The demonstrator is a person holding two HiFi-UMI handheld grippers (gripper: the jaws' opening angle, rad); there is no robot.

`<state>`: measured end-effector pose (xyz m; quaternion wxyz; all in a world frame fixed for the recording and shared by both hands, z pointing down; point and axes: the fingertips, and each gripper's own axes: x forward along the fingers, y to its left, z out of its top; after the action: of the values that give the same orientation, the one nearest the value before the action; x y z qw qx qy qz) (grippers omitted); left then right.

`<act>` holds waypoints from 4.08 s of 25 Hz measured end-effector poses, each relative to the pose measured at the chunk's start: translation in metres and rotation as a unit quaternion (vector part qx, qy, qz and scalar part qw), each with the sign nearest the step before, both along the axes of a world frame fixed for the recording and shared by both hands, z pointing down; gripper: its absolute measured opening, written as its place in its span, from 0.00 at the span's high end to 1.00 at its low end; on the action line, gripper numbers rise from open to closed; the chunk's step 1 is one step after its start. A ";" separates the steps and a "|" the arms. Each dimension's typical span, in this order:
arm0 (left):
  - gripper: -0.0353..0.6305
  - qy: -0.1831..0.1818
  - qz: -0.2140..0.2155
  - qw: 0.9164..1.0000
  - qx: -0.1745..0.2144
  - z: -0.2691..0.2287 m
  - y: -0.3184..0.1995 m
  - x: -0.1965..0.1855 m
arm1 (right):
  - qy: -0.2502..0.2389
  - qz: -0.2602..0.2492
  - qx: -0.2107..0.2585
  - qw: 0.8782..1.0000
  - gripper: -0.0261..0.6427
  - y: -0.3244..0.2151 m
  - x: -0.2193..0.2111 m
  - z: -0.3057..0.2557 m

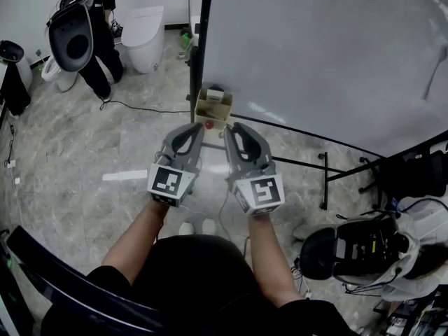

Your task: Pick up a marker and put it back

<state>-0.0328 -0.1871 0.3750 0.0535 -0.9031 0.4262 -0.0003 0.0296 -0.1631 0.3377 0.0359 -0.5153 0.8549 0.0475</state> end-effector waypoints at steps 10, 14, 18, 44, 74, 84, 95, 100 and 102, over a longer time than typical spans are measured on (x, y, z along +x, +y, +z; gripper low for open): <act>0.94 0.001 0.007 1.000 -0.006 -0.003 0.006 -0.006 | 0.001 0.009 0.006 1.000 0.84 0.007 0.000 -0.001; 0.94 -0.003 0.011 1.000 -0.005 -0.002 0.006 -0.004 | 0.002 0.013 0.005 1.000 0.84 0.009 -0.001 -0.002; 0.94 0.011 0.016 1.000 -0.008 -0.005 0.009 -0.005 | 0.003 0.016 0.004 1.000 0.84 0.011 -0.001 -0.003; 0.94 0.008 0.006 1.000 -0.013 0.009 -0.002 -0.002 | 0.003 0.001 -0.003 1.000 0.84 -0.008 -0.002 0.014; 0.94 0.000 -0.004 0.999 -0.045 0.028 -0.043 0.016 | 0.002 0.007 -0.028 1.000 0.84 -0.085 0.018 0.043; 0.94 -0.004 -0.015 0.998 -0.062 0.044 -0.060 0.014 | 0.009 -0.001 -0.057 0.998 0.84 -0.119 0.017 0.078; 0.94 -0.008 -0.023 0.997 -0.069 0.051 -0.066 0.015 | 0.009 -0.002 -0.087 0.996 0.84 -0.134 0.018 0.113; 0.94 -0.007 -0.026 0.997 -0.069 0.052 -0.066 0.015 | 0.010 -0.004 -0.093 0.996 0.84 -0.135 0.018 0.121; 0.94 -0.007 -0.027 0.997 -0.068 0.052 -0.066 0.015 | 0.010 -0.004 -0.095 0.995 0.84 -0.133 0.019 0.124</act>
<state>-0.0180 -0.2532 0.4272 -0.0053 -0.8929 0.4486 -0.0374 0.0481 -0.2958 0.4616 -0.0214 -0.5122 0.8581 -0.0289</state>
